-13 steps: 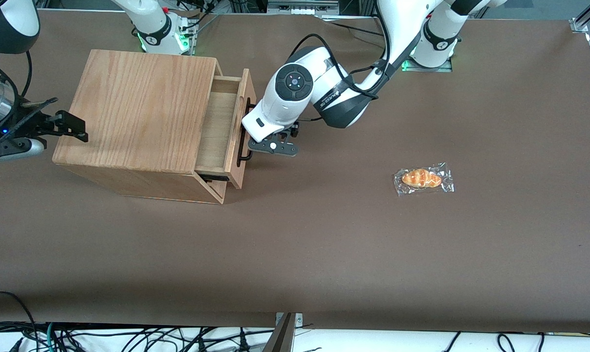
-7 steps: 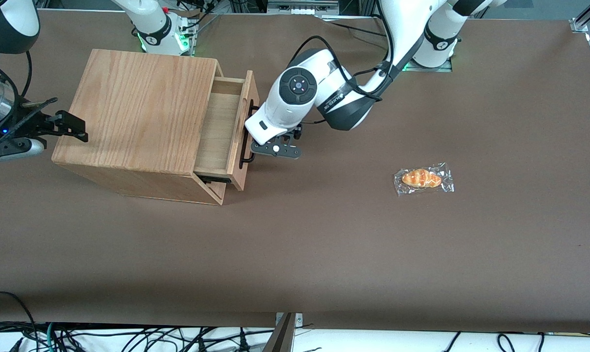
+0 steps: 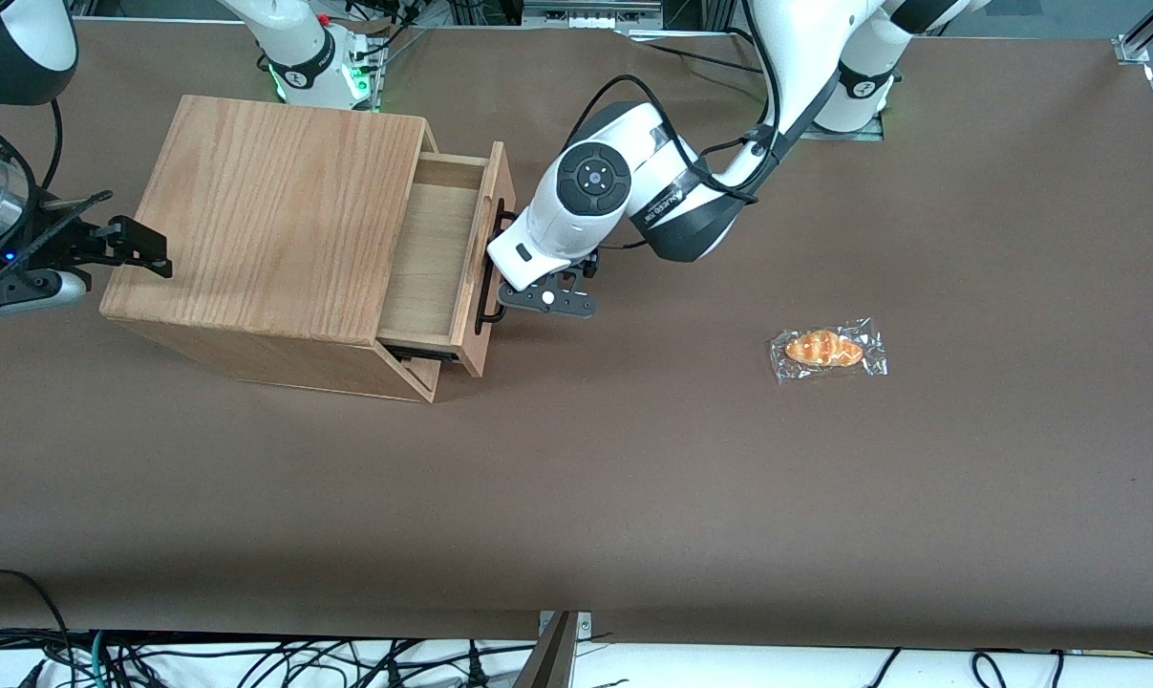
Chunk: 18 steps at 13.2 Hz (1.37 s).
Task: Open top drawer with left arm
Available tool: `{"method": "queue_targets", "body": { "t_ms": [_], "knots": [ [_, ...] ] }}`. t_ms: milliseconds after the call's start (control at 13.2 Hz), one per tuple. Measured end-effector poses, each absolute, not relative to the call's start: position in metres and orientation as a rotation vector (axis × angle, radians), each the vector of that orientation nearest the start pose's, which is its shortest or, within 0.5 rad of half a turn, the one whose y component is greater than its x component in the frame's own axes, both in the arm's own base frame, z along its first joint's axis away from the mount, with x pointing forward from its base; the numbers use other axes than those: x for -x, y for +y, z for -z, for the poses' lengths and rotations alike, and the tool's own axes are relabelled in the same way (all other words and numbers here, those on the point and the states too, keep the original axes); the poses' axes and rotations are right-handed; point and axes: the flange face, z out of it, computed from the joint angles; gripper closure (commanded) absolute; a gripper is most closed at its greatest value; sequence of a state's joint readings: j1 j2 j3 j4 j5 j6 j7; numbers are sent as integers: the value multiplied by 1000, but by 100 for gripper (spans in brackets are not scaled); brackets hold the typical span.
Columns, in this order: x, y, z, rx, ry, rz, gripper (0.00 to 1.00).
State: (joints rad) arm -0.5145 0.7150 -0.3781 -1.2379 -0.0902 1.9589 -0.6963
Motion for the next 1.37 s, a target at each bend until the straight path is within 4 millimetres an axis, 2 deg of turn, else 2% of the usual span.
{"method": "queue_targets", "body": {
  "t_ms": [532, 759, 987, 1139, 1367],
  "knots": [
    [-519, -533, -372, 3387, 124, -345, 0],
    [-523, -528, -371, 3401, 82, -403, 0],
    [-546, -507, -395, 3462, -25, -397, 0],
    [-551, -500, -408, 3479, -47, -386, 0],
    [-551, -500, -413, 3501, -82, -426, 0]
  ]
}}
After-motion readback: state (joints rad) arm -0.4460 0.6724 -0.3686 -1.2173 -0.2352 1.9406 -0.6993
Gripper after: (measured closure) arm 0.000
